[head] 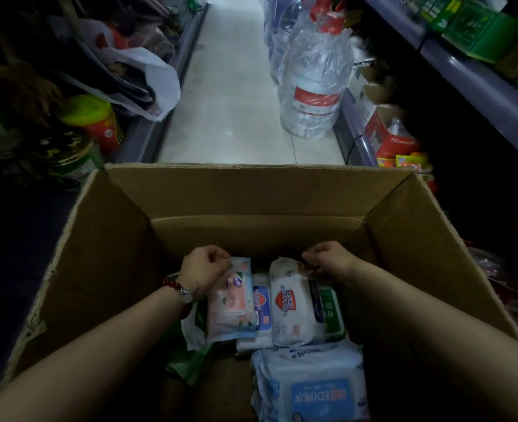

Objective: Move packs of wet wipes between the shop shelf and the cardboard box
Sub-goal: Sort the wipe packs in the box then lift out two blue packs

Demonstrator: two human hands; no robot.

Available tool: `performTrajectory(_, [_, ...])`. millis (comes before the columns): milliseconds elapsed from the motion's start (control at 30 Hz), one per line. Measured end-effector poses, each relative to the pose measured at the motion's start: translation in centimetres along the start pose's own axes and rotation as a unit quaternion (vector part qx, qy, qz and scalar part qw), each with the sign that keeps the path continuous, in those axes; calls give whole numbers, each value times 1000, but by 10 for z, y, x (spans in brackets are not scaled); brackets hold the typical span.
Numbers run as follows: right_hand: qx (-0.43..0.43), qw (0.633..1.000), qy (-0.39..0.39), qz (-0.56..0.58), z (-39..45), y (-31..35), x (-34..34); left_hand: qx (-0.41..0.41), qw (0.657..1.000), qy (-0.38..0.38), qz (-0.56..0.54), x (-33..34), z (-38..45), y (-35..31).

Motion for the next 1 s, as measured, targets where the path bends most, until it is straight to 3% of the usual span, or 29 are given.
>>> performTrajectory(233, [-12, 996, 83, 0, -1, 4, 42, -19, 997, -61, 45, -26, 7, 8])
performTrajectory(367, [-35, 995, 90, -33, 0, 15, 74, -36, 989, -97, 110, -49, 4, 13])
performTrajectory(500, [-62, 994, 88, -34, 12, 14, 111, -40, 985, -86, 143, -56, 2, 15])
performTrajectory(567, [-80, 994, 71, -34, 19, 13, 131, -40, 986, -84, 135, -54, 3, 14])
performTrajectory(733, [-80, 992, -67, -69, 27, 15, 155, -19, 985, -129, 109, -59, 7, 10])
performTrajectory(867, [-40, 999, 8, 32, 34, 6, 174, -12, 986, -130, 101, -58, 10, 9])
performTrajectory(1000, [-6, 998, -34, -55, 40, 0, 196, -10, 988, -128, 86, -53, 12, 8])
Point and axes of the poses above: each hand's wrist, its own z-axis towards the middle knuckle, its own x-axis out of the palm, y = z × x, the point moved 1 cm from there along z, towards the middle knuckle, and after that the axes turned 12 degrees about x, right-handed, at the moved point
